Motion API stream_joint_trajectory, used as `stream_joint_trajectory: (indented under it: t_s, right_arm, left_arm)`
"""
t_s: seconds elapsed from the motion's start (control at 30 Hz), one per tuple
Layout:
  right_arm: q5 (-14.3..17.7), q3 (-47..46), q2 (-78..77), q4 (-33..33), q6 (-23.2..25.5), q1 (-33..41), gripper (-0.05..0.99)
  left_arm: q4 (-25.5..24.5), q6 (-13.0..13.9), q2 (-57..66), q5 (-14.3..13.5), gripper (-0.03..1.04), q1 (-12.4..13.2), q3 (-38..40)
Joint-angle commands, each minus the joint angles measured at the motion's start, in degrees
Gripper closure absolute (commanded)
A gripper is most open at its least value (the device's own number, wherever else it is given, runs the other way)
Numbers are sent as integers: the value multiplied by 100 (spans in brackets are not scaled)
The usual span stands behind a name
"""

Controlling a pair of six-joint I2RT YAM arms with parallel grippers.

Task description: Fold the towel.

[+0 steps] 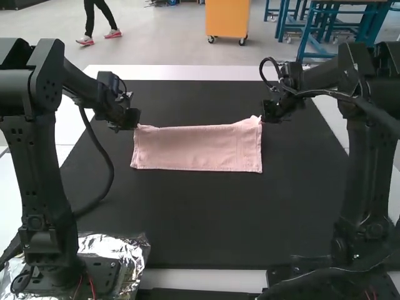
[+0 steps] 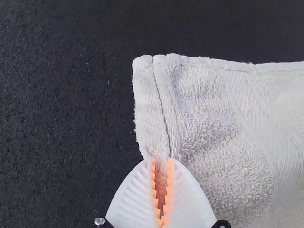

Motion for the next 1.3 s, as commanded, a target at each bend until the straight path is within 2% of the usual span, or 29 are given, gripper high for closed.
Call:
stream_joint_trajectory:
  t_s: [0.0, 0.2, 0.57, 0.83, 1.0, 1.03, 1.07, 1.1, 1.17, 1.2, 1.27]
  right_arm:
    - [-246, -211, -424, -54, -36, -155, 96]
    - [-404, -844, -960, -62, -80, -190, 96]
    - [-483, -2127, -1856, -19, -150, -190, 96]
    - [-466, -3067, -2164, 447, -176, -190, 96]
    - [-255, -3595, -2120, 1124, -106, -138, 95]
    - [-246, -3656, -2076, 1309, -62, -129, 94]
    - [-228, -3691, -2023, 1405, 8, -120, 82]
    - [-176, -3691, -1970, 1432, 70, -129, 62]
    - [-176, -3630, -1944, 1405, 61, -120, 19]
    - [-184, -3595, -1944, 1388, 61, -120, 4]
    - [-193, -3480, -1962, 1265, 43, -103, 1]
  left_arm:
    - [1, 106, -467, 39, 99, 75, -180]
    - [45, 106, -1126, 13, 99, 57, -760]
    - [71, 80, -2190, -31, 99, -48, -1814]
    - [484, 36, -2620, -163, 99, -57, -2685]
    - [924, 19, -2647, -225, 99, -48, -3282]
    - [1047, 27, -2647, -225, 99, -48, -3414]
    - [1187, 19, -2647, -233, 97, -48, -3537]
    - [1363, -8, -2647, -233, 80, -48, -3651]
    - [1574, -34, -2656, -233, 21, -31, -3766]
    - [1592, -43, -2673, -233, 3, -31, -3766]
    - [1609, -113, -2717, -233, 3, -22, -3722]
